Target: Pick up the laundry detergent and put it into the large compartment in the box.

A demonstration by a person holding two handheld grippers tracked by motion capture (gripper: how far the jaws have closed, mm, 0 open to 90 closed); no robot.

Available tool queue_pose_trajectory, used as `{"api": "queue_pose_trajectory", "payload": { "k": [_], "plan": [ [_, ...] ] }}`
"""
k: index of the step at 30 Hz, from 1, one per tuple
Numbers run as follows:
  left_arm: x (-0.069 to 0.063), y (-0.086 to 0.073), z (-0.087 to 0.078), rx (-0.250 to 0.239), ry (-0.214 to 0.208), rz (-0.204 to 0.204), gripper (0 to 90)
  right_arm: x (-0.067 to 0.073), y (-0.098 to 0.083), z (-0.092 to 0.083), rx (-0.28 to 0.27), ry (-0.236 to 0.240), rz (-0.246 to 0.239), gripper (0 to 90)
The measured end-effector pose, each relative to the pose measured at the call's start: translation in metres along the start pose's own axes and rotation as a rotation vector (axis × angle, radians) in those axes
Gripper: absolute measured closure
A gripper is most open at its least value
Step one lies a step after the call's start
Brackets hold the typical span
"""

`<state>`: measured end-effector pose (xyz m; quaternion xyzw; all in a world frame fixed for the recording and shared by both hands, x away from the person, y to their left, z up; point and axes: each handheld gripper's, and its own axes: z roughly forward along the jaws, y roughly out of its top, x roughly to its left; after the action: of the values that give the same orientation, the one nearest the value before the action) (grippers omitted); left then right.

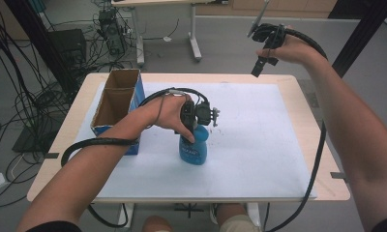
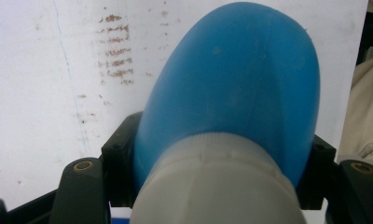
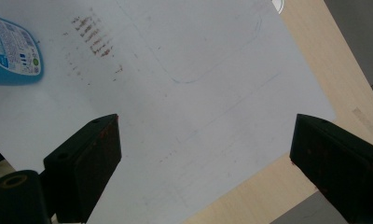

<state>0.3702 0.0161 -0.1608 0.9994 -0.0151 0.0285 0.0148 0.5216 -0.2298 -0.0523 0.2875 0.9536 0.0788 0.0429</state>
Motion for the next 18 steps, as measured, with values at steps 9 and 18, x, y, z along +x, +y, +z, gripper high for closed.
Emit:
{"api": "queue_pose_trajectory", "payload": {
  "k": [9,18],
  "plan": [
    [0.0035,0.0066,-0.0007,0.026,-0.013,0.004,35.3,0.0003,0.0006,0.0007,0.003,0.001,-0.002,8.7],
    [0.0030,0.0055,-0.0009,0.023,-0.013,-0.004,35.9,0.0012,0.0024,0.0015,0.007,0.002,-0.003,8.7]
  ]
}}
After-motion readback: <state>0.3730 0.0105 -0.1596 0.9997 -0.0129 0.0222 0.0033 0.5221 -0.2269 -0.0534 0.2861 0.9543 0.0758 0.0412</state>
